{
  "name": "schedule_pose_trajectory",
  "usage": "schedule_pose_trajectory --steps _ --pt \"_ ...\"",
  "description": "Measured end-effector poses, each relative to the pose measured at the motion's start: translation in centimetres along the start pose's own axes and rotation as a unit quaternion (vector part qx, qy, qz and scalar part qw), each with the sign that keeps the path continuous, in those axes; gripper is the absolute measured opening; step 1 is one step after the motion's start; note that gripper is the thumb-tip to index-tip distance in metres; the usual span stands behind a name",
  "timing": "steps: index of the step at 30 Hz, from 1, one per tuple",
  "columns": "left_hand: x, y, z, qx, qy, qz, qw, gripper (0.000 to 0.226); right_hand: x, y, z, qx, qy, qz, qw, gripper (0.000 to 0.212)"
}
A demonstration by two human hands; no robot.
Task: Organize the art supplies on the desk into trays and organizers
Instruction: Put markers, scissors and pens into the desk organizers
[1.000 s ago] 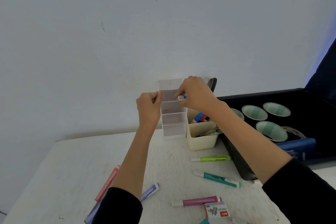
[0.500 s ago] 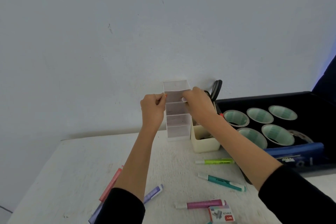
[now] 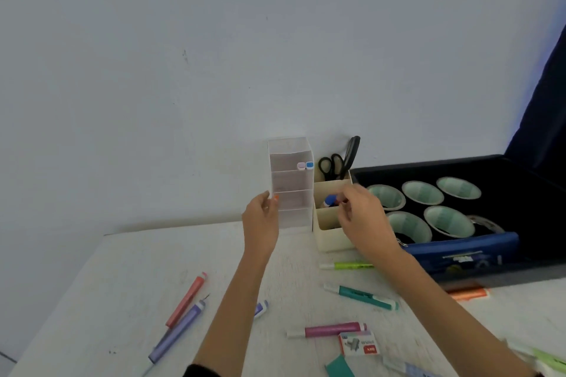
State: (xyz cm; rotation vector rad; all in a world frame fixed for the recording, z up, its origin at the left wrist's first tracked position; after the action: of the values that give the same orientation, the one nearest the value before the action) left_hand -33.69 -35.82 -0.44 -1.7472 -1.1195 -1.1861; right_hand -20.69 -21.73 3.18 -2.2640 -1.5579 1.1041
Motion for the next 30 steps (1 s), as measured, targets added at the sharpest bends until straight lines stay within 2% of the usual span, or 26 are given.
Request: schedule_pose_trajectory --steps 4,7,10,13,17,20,23,26,30 --pt "-3.6 3.5 1.8 -0.035 0.043 -0.040 0.998 0.024 0.8 4.5 2.7 -0.147 0.006 0.021 0.989 0.021" --pt "-5.0 5.8 2.5 -0.048 0.055 -0.054 0.996 0.020 2.0 8.0 4.6 -0.223 0.070 0.062 0.970 0.024" --pt "-5.7 7.2 2.5 -0.045 0.058 -0.060 0.996 0.021 3.6 11.0 4.7 -0.240 0.180 0.115 0.947 0.031" --pt "-6.3 8.3 2.8 -0.038 0.049 -0.068 0.996 0.021 4.4 13.3 4.4 -0.247 0.223 0.140 0.933 0.044" --pt "-6.2 9.1 2.9 -0.027 0.046 -0.075 0.996 0.021 4.2 13.8 3.6 -0.220 0.236 0.123 0.939 0.036" --pt "-5.7 9.3 2.9 -0.022 0.045 -0.073 0.996 0.021 4.0 13.4 2.9 -0.183 0.155 0.131 0.962 0.031" --pt "-5.0 9.2 2.6 -0.009 0.051 -0.058 0.997 0.022 3.7 12.7 2.4 -0.148 -0.001 0.168 0.975 0.028" --pt "-4.0 9.0 2.0 0.005 0.052 -0.035 0.998 0.023 2.8 11.6 1.8 -0.099 -0.126 0.192 0.968 0.023" --pt "-2.3 8.8 0.8 0.033 0.076 -0.018 0.996 0.023 1.3 9.6 0.6 -0.032 -0.226 0.195 0.954 0.026"
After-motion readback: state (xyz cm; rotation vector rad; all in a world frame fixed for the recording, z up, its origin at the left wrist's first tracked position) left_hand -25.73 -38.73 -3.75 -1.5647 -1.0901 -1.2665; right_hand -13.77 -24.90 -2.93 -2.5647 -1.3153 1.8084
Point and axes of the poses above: each hand's wrist, its own y-axis away from the middle knuckle, its own z-axis out of the palm, x = y × z, the point moved 7 cm from there along -y, towards the middle knuckle, and after that the axes turned 2 degrees about -z, right-handed, at the moved point
